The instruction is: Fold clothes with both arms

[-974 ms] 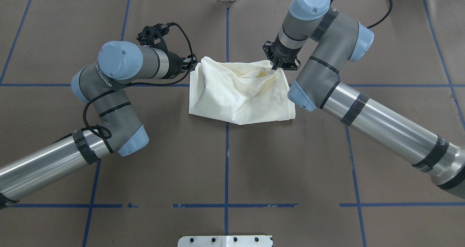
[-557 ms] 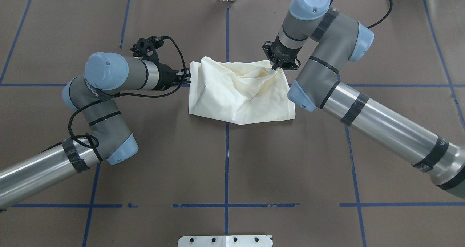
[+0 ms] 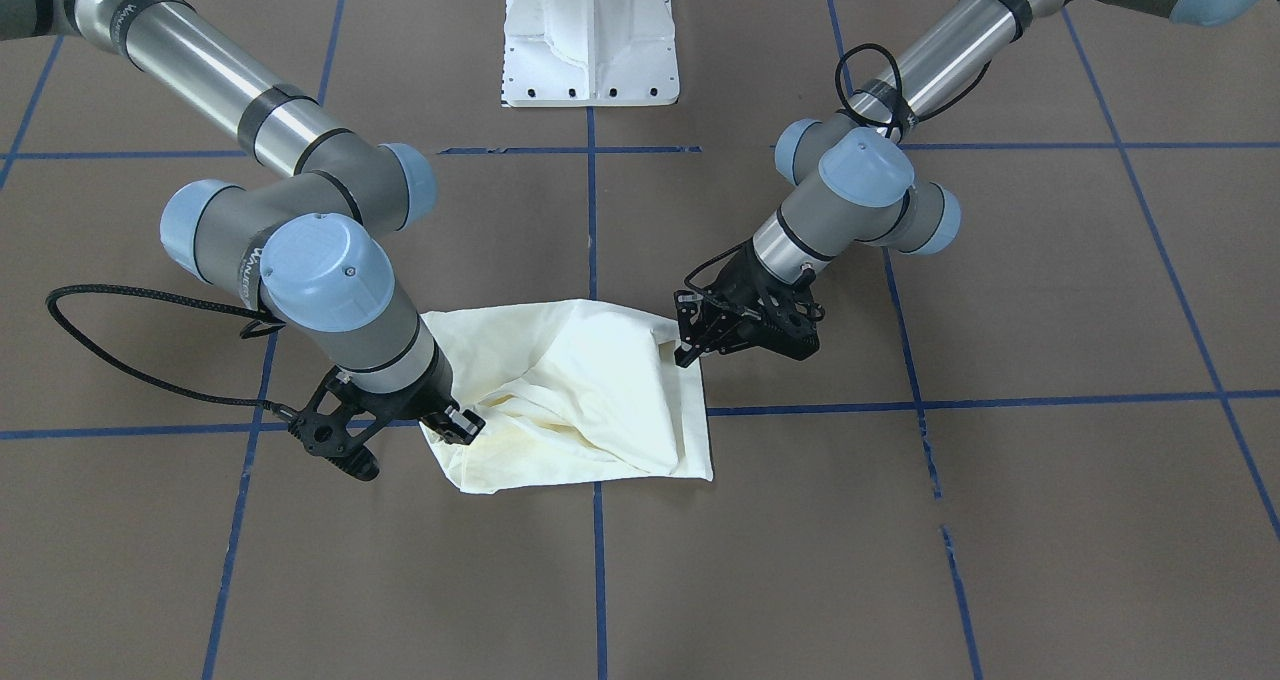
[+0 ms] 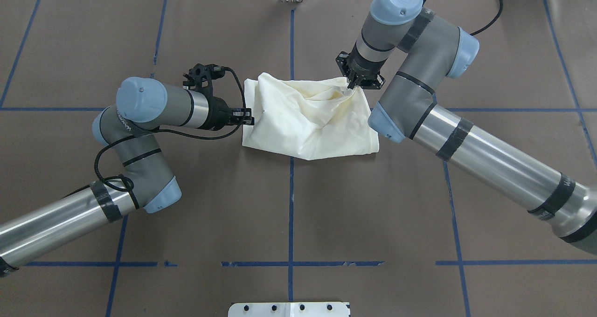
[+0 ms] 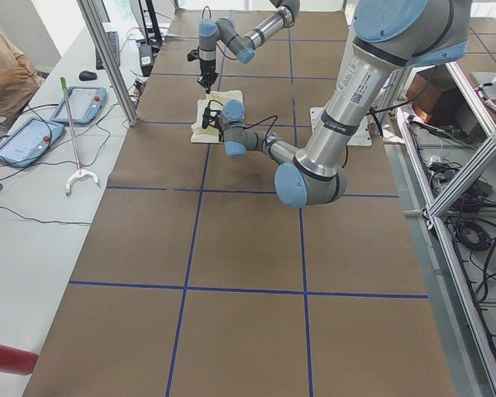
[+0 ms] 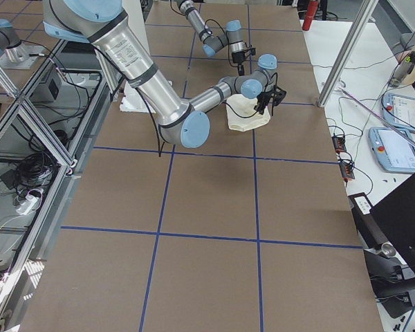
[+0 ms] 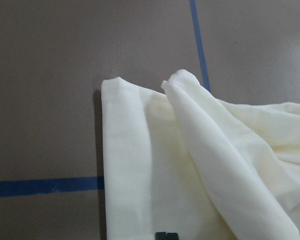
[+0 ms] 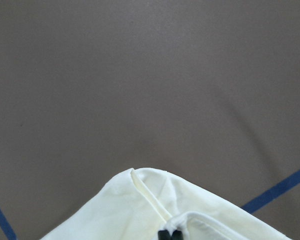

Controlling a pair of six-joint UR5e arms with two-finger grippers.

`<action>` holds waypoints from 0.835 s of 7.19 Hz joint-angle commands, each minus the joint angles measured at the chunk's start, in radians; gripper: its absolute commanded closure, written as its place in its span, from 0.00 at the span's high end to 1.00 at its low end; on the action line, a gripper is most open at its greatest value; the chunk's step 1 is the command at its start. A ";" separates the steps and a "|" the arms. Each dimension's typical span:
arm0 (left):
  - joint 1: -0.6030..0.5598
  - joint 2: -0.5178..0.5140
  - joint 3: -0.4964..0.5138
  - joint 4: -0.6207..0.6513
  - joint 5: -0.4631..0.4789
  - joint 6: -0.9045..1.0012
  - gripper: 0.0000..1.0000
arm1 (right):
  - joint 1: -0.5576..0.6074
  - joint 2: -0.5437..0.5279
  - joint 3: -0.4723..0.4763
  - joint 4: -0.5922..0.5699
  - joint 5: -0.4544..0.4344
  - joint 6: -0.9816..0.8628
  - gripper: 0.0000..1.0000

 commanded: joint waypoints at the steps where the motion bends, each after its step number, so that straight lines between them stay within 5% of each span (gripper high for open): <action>1: 0.000 -0.002 0.010 -0.029 -0.100 0.055 0.00 | 0.000 0.000 0.001 0.000 0.000 0.000 0.00; 6: 0.007 0.020 0.015 -0.210 -0.222 0.053 0.00 | 0.000 0.000 0.001 0.000 0.000 0.002 0.00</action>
